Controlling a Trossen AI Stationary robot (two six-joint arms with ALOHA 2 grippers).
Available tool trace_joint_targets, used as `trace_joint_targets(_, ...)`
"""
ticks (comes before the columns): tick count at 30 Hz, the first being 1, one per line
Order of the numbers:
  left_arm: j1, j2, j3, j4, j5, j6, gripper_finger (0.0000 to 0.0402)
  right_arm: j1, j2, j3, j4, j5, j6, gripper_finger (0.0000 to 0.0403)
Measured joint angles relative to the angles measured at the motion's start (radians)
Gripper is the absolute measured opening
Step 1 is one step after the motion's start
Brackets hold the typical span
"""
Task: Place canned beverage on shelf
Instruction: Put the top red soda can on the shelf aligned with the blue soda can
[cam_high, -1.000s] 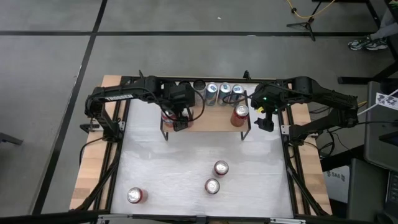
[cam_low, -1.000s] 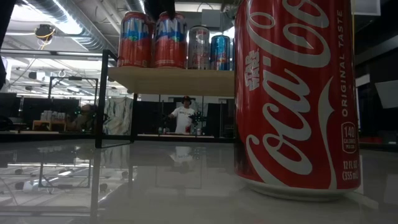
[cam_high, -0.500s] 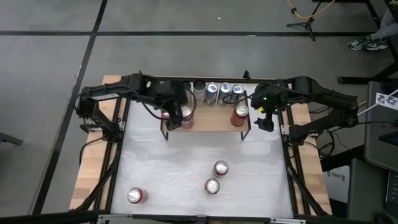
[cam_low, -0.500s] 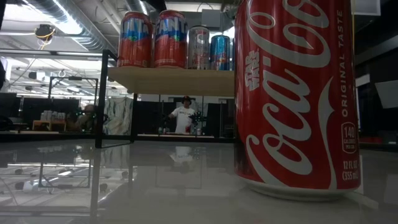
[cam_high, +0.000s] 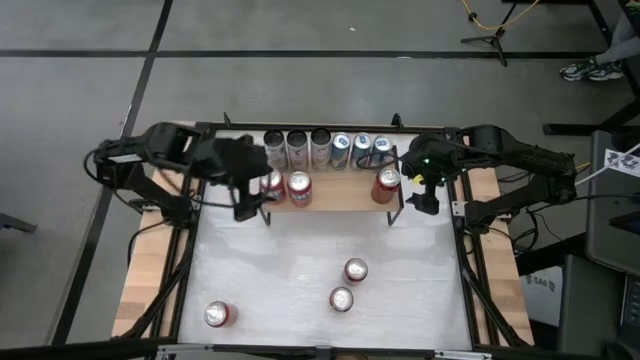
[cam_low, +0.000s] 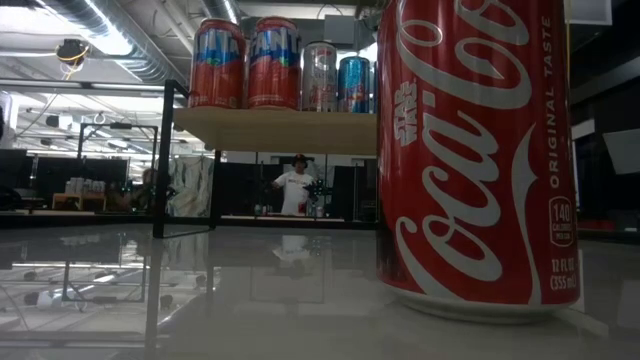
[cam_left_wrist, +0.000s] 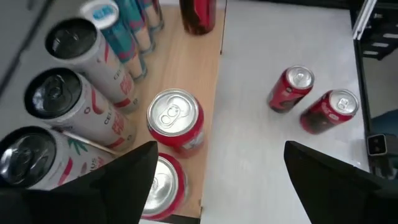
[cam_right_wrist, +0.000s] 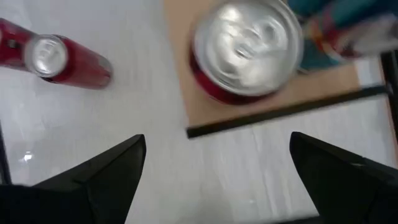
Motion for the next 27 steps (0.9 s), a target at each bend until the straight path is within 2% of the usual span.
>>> trace_joint_targets(4, -0.11, -0.013, 0.0, -0.001, -0.099, -0.031, 0.034, 0.086, 0.0, 0.0, 0.031, 0.012, 0.01, 0.0387)
trace_joint_targets(11, -0.293, -0.004, -0.028, 0.031, -0.23, -0.058, 0.034, 0.273, 0.0, 0.0, 0.034, 0.105, 0.134, 0.0387)
trace_joint_targets(15, -0.384, -0.002, -0.103, 0.078, -0.326, -0.111, 0.034, 0.377, 0.004, 0.0, 0.067, 0.112, 0.225, 0.0387)
trace_joint_targets(18, -0.436, -0.003, -0.183, 0.14, -0.372, -0.153, 0.034, 0.447, 0.01, 0.0, 0.135, 0.112, 0.232, 0.0387)
trace_joint_targets(27, -0.511, -0.002, -0.428, 0.413, -0.4, -0.18, 0.034, 0.581, 0.045, 0.0, 0.379, 0.112, 0.224, 0.0387)
